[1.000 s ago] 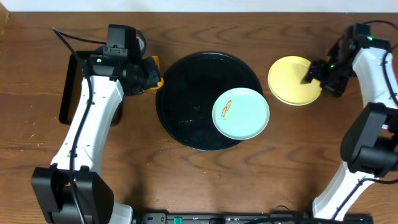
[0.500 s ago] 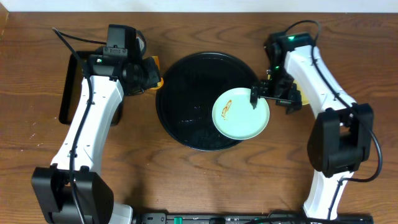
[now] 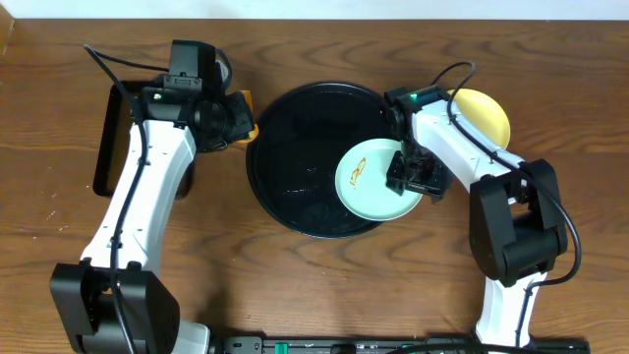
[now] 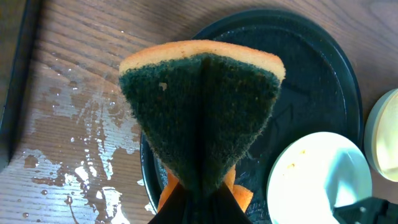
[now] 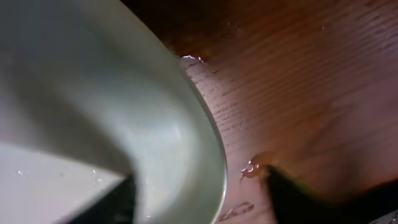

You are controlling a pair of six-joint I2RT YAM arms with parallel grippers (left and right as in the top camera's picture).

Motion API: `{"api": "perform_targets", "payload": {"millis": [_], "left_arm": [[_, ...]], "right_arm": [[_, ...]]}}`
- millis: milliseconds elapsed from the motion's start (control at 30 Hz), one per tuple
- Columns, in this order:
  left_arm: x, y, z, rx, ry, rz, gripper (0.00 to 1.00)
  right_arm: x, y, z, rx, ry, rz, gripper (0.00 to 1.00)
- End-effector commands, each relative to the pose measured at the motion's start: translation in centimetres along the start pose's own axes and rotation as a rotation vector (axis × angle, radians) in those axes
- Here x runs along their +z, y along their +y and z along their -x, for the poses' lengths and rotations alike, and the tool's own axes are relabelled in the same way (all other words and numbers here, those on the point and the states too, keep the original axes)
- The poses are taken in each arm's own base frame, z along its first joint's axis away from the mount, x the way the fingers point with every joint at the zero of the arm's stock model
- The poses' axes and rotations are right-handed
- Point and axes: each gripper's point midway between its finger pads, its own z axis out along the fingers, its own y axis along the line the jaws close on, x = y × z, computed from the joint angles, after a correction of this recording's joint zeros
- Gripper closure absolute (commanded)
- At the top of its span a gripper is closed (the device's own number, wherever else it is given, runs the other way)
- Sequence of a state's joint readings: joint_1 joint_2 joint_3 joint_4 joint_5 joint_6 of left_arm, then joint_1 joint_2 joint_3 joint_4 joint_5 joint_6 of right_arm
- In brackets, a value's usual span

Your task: Clean dirty plates on tray and stack at the side

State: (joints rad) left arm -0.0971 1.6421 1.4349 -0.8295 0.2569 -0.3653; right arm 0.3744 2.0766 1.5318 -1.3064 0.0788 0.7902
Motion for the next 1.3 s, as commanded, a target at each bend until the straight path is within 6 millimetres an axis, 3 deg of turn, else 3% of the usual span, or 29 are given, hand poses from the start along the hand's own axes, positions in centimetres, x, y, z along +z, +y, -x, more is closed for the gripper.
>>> {"api": "perform_targets", "payload": {"millis": [0,233,333,467,567,733,833,933,1067,1267], "left_arm": [[0.4,0.1,-0.1,0.011,0.007,-0.001,0.92],[0.4,0.1,-0.1,0.012,0.006,-0.002,0.92],[0.4,0.1,-0.1,0.012,0.005,-0.002,0.92],[0.4,0.1,-0.1,0.012,0.005,-0.003,0.92],[0.4,0.1,-0.1,0.012,0.005,-0.003,0.92],[0.4,0.1,0.0,0.013,0.002,-0.004,0.92],[0.4,0.1,0.0,0.013,0.002,-0.004,0.92],[0.4,0.1,0.0,0.013,0.002,-0.004,0.92],[0.4,0.1,0.0,0.013,0.002,-0.004,0.92],[0.4,0.1,0.0,0.013,0.002,-0.004,0.92]], "right_arm": [[0.3,0.0,-0.1,0.021,-0.002,0.005,0.62],[1.4,1.8,-0.1,-0.009,0.007,0.092,0.6],[1.2,2.6,0.5,-0.052,-0.015,0.128,0.71],[0.7,5.0,0.3,-0.142,0.003,0.25,0.7],[0.2,6.7,0.5,-0.189,-0.005,0.338,0.78],[-0.8,9.0,2.1,-0.252,-0.089,0.438,0.82],[-0.8,8.9,2.1,-0.281,-0.096,0.432,0.96],[-0.6,8.2,2.2,-0.27,-0.089,0.409,0.88],[-0.7,6.1,3.1,-0.225,-0.079,0.352,0.99],[-1.7,2.6,5.1,-0.158,-0.096,0.258,0.99]]}}
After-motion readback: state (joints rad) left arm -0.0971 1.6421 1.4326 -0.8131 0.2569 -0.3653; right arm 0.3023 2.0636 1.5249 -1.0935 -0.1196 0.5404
